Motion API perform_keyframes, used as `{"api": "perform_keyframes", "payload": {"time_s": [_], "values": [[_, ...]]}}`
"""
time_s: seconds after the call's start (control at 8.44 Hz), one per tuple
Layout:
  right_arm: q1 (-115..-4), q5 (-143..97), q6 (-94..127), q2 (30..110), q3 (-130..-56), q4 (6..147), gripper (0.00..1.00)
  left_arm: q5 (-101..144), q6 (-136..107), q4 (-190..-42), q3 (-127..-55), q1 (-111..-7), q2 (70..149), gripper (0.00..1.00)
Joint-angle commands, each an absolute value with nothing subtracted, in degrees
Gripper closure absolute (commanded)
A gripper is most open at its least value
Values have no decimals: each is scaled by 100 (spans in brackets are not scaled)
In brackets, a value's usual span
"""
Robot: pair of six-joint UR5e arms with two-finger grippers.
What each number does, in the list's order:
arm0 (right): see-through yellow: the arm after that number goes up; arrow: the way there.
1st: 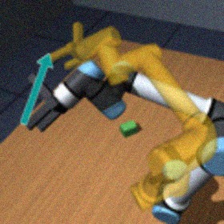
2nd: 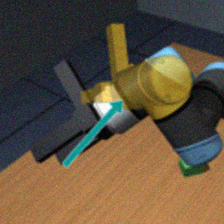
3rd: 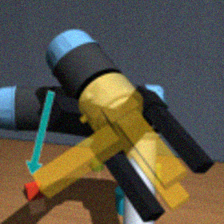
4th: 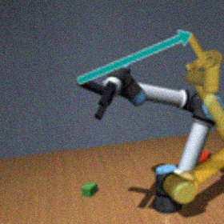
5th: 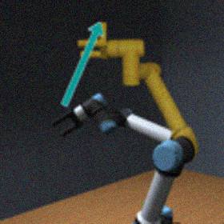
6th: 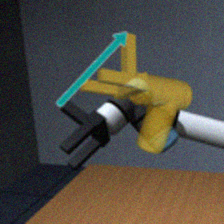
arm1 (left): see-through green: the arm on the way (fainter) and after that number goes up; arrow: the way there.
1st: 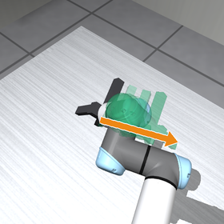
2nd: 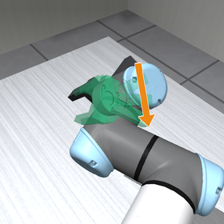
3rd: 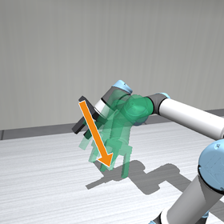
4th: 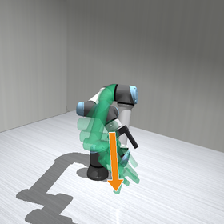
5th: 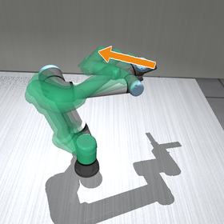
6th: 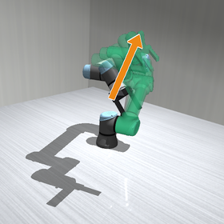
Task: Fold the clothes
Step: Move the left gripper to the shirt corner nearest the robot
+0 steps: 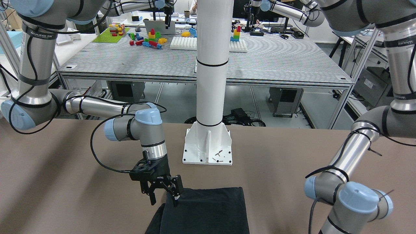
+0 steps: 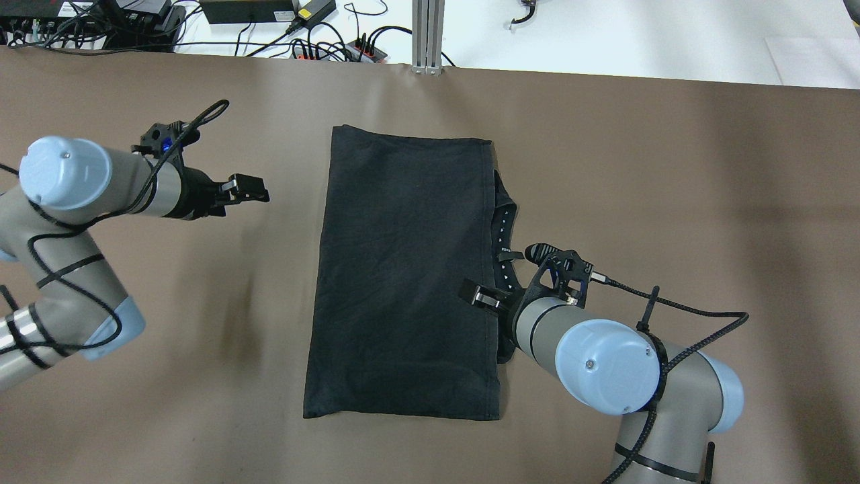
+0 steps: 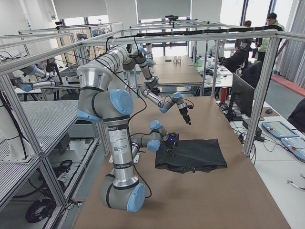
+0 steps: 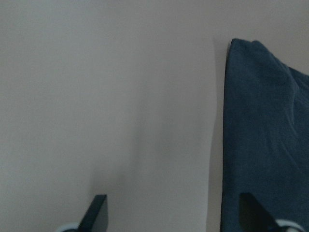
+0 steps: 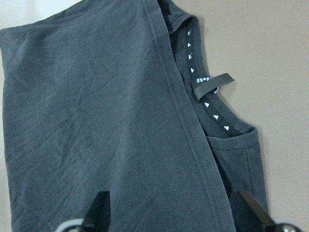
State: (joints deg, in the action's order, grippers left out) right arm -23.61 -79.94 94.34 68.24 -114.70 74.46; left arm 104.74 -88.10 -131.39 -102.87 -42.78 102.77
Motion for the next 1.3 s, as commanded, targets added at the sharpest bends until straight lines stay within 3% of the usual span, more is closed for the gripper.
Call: {"api": "perform_keyframes", "payload": {"time_s": [0.0, 1.19], "values": [[-2364, -7981, 9527, 6820, -11461, 7278, 8, 9461, -10357, -13140, -11397, -3195, 9546, 5], [-2347, -7954, 9527, 6855, -11391, 7260, 7, 7861, -11126, -13122, -11136, -1242, 9668, 5]]}}
